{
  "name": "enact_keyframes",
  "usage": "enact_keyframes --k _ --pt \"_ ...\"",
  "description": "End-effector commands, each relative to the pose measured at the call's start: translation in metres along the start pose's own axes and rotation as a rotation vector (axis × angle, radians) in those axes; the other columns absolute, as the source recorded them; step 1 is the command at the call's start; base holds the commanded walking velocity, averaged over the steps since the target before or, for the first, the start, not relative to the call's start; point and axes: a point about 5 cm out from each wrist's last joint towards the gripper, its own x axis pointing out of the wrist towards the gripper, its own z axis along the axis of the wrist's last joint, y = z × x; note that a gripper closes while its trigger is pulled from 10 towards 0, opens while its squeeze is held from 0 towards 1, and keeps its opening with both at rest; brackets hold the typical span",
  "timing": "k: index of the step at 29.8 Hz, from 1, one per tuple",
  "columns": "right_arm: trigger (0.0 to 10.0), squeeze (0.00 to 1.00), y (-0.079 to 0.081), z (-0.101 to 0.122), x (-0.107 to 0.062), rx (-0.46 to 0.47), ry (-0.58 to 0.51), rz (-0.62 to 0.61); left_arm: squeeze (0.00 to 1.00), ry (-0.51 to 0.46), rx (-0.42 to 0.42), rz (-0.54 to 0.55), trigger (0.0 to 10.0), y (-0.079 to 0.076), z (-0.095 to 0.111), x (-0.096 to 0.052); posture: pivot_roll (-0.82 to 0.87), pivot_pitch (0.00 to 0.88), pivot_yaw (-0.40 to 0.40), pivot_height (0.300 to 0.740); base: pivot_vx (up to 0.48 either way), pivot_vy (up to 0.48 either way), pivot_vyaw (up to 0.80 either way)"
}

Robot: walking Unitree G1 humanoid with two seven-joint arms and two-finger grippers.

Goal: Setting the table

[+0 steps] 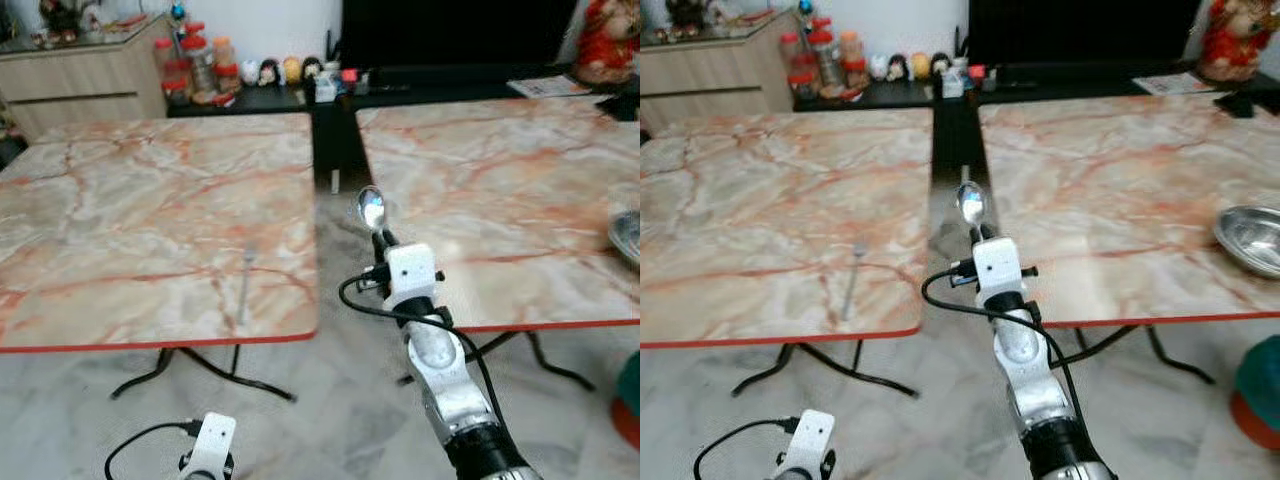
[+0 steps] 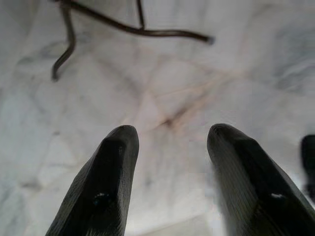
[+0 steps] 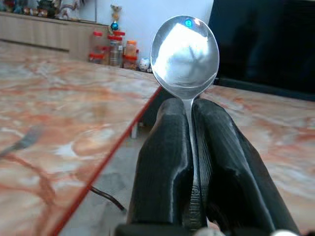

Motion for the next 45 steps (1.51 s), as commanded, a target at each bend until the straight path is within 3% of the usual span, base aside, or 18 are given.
enact_keyframes --k 1,37,45 --pt "10.0 0.00 0.007 0.010 0.005 0.005 -0.030 0.018 0.00 0.019 0.009 0.015 10.0 0.007 -0.005 -0.001 -0.01 0.000 0.033 0.740 0.000 -0.379 0.00" --pt "10.0 0.00 -0.012 0.011 0.010 -0.005 -0.023 -0.060 0.00 0.000 -0.018 0.006 10.0 0.009 0.000 0.001 -0.02 0.038 0.058 0.740 0.000 -0.378 0.00" --pt "10.0 0.00 -0.014 0.010 0.010 -0.005 -0.019 -0.068 0.00 -0.010 -0.053 0.000 10.0 0.010 0.002 0.001 -0.02 0.038 0.060 0.740 0.000 0.000 0.00"
